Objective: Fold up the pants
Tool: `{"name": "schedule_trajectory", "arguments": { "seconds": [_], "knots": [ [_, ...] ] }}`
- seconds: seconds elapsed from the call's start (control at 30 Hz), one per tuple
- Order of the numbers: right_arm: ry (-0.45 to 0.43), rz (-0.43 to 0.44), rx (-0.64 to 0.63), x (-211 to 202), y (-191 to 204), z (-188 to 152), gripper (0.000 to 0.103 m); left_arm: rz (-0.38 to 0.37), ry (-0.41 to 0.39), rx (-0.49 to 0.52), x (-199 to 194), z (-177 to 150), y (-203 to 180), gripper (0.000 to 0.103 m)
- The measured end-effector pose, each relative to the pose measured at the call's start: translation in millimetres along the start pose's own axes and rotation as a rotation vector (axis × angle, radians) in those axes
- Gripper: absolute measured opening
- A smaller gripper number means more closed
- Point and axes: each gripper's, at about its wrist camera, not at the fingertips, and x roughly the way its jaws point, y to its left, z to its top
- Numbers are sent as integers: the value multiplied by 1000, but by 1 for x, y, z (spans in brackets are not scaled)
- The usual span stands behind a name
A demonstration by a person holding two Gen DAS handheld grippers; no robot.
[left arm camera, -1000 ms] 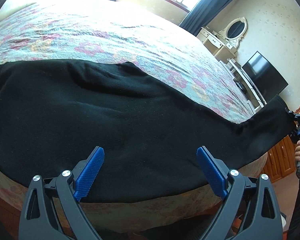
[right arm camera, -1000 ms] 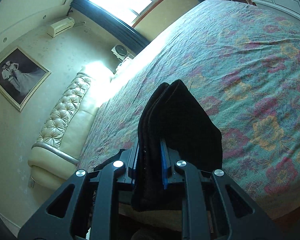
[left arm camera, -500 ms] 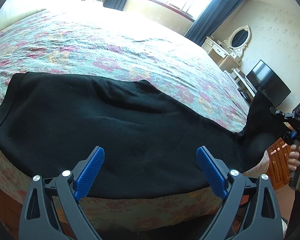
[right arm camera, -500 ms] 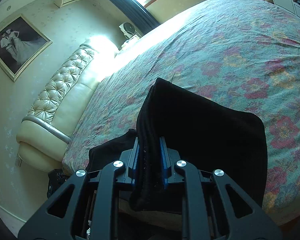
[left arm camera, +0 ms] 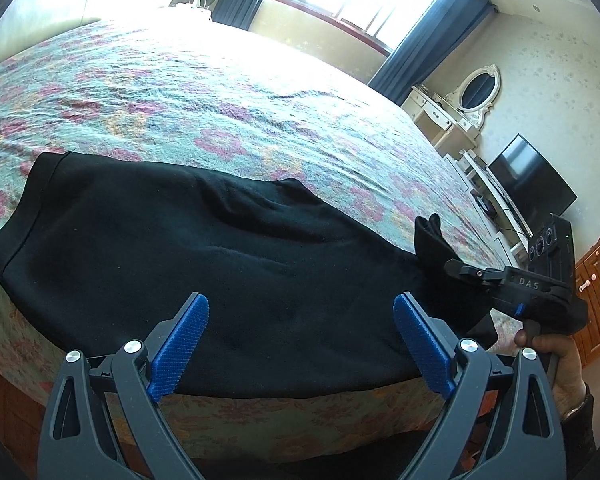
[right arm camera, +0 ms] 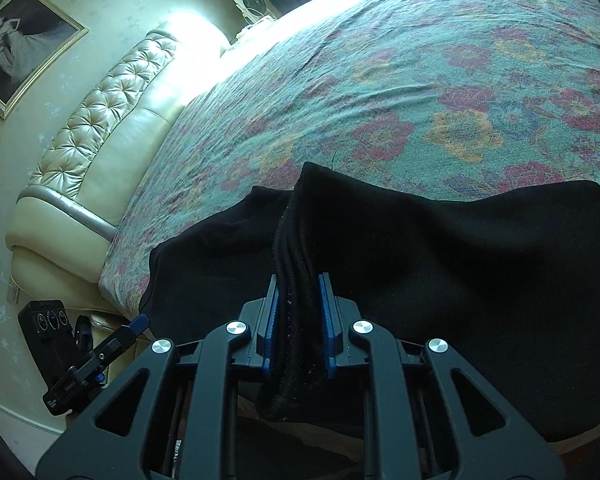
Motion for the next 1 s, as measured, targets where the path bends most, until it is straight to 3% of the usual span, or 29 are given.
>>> {"name": "schedule_trajectory", "arguments": {
  "seconds": [0.77,1.0],
  "knots": [
    [66,-95,-32,72,16,-23,19,1,8,-18,6,-1,5,93],
    [68,-82,-32,79,18,-27,30,5,13,-17,8,-2,6,93]
  ]
}}
